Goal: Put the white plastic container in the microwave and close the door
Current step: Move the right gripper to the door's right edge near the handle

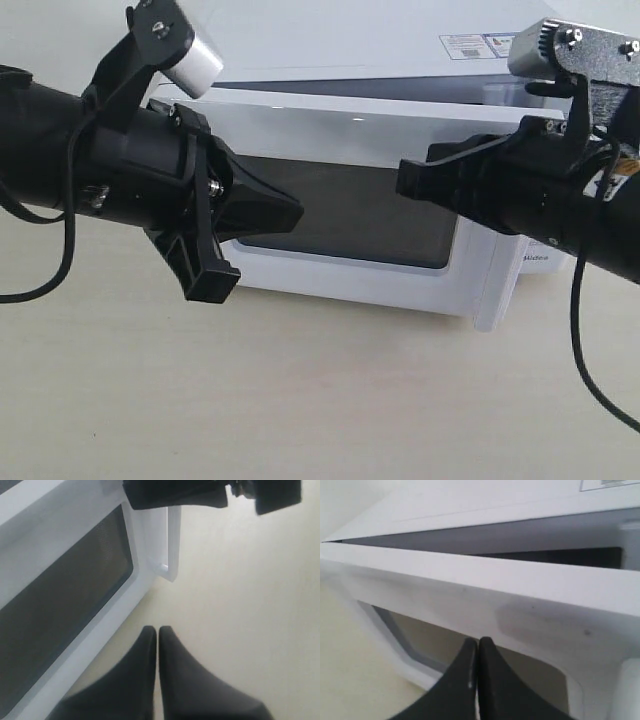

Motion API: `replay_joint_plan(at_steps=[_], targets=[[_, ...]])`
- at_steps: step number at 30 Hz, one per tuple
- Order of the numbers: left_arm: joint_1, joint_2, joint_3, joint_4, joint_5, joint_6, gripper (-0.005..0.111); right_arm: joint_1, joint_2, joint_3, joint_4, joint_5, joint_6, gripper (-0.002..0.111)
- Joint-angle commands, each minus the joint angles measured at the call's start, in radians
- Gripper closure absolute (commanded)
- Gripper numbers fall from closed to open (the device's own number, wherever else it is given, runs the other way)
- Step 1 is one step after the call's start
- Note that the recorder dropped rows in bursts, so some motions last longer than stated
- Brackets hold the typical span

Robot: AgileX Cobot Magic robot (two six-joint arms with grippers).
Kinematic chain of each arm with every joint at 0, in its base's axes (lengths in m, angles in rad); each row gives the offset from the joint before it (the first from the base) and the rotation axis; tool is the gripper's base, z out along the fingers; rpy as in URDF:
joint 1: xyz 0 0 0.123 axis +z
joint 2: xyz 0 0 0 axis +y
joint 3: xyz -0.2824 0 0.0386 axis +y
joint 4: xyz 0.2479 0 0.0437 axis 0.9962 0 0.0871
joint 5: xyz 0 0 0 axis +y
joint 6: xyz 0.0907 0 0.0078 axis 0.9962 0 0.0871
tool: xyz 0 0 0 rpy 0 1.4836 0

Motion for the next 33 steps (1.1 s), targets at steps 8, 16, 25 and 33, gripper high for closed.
replay_joint_plan(at_steps=[8, 16, 25, 33], targets=[[-0.003, -0.003, 0.004, -0.014, -0.003, -0.013, 0.103, -0.001, 0.025, 0.002, 0.218, -0.164, -0.204, 0.108], [-0.003, -0.003, 0.004, -0.014, -0.007, -0.013, 0.103, -0.001, 0.094, 0.002, 0.231, -0.242, -0.206, 0.108], [-0.003, -0.003, 0.004, -0.014, -0.007, -0.011, 0.103, -0.001, 0.162, -0.013, 0.253, -0.316, -0.194, 0.108], [-0.003, -0.003, 0.004, -0.014, -0.005, -0.011, 0.103, -0.001, 0.212, -0.071, 0.275, -0.319, -0.202, 0.108]])
